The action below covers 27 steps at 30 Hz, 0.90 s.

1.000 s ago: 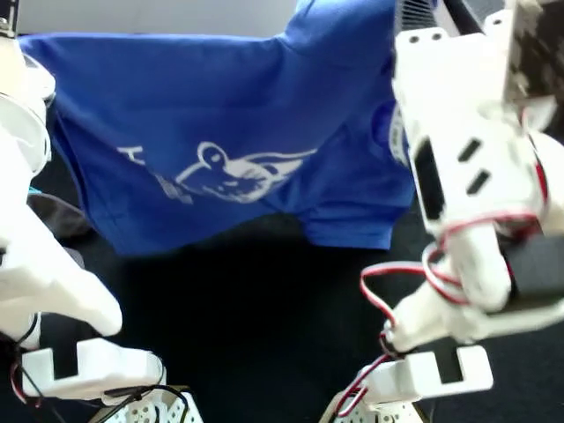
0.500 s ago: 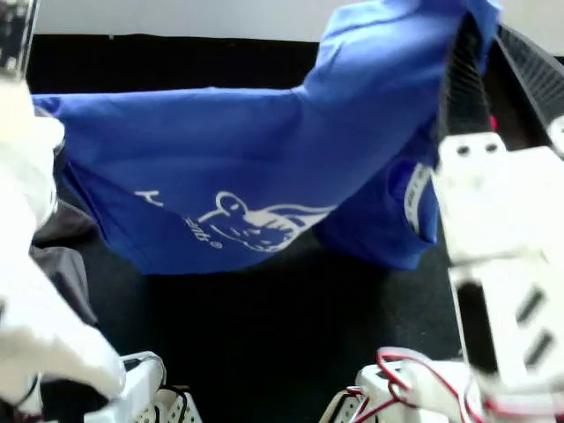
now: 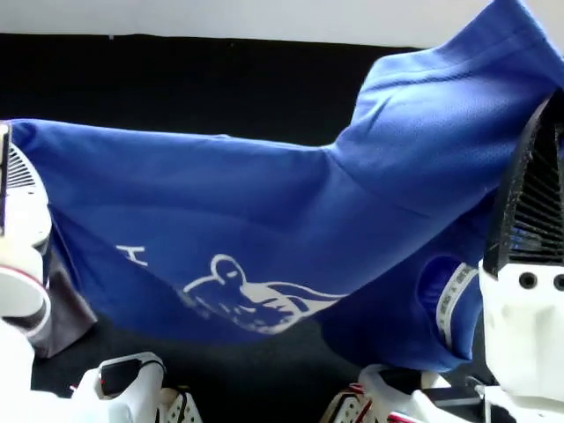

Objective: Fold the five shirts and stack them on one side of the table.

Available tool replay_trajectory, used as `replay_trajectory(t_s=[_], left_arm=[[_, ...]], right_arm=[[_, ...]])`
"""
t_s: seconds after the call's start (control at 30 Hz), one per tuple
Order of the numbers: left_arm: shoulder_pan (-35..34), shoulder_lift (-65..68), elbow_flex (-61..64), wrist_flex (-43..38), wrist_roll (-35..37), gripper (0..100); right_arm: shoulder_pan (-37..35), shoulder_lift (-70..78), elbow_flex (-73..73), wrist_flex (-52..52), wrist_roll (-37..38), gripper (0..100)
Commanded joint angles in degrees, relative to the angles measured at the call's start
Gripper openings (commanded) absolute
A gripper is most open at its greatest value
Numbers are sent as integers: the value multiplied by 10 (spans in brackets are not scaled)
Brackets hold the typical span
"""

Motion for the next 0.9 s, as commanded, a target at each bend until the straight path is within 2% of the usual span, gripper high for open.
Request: replay_trajectory(t_s=[0.0,0.17,0.3,0.4,0.57,0.67,0.87], left_arm=[[4,10,39,-1,3,10],[4,70,133,-2,-22,10],[4,153,182,-40,-51,10],[5,225,186,-74,-59,10],[7,318,185,-178,-59,10],[15,350,185,-227,-59,10],[30,423,186,-244,-59,10]], right_arm=[[7,1,69,-4,3,5],[7,2,244,-5,2,5],[7,1,439,-65,1,5],[7,1,587,-156,1,5],[7,3,788,-380,4,5],[7,13,829,-455,4,5],[7,117,812,-443,2,5]])
